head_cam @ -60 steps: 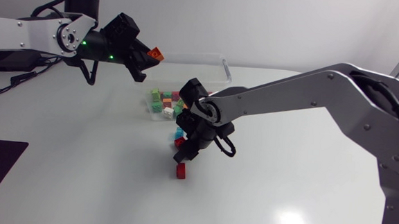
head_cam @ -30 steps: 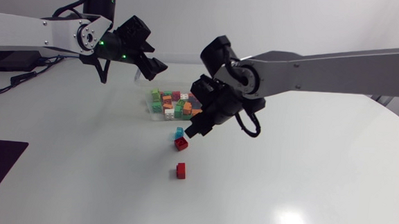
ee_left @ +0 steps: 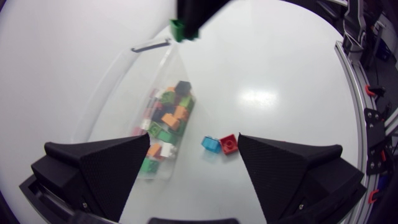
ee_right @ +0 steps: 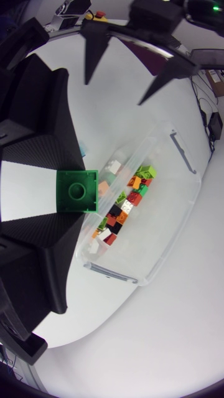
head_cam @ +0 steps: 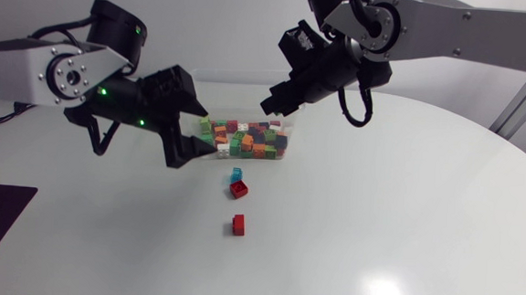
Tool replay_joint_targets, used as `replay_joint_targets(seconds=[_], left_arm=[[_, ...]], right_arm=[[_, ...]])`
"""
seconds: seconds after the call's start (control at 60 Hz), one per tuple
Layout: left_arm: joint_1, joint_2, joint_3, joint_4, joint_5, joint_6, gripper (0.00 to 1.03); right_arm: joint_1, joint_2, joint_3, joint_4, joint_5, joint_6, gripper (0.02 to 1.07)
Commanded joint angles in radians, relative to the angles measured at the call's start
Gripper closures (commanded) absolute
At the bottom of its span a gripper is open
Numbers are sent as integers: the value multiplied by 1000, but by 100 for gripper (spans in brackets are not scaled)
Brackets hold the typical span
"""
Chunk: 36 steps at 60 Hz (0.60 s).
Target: Place the duplo bricks in the container
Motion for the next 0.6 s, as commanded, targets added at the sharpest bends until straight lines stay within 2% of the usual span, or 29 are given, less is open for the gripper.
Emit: replay_joint_targets(seconds=[0.0, 0.317, 0.583], left_arm=[[-36, -18, -78, -32, 4, 70, 5], [-141, 59, -159, -32, -50, 80, 6], [-201, 112, -188, -12, -88, 73, 6]], right_arm=[[-7, 26, 39, 13, -6, -7, 74], [-30, 131, 168, 67, -50, 10, 73], [-44, 202, 240, 128, -70, 28, 73]])
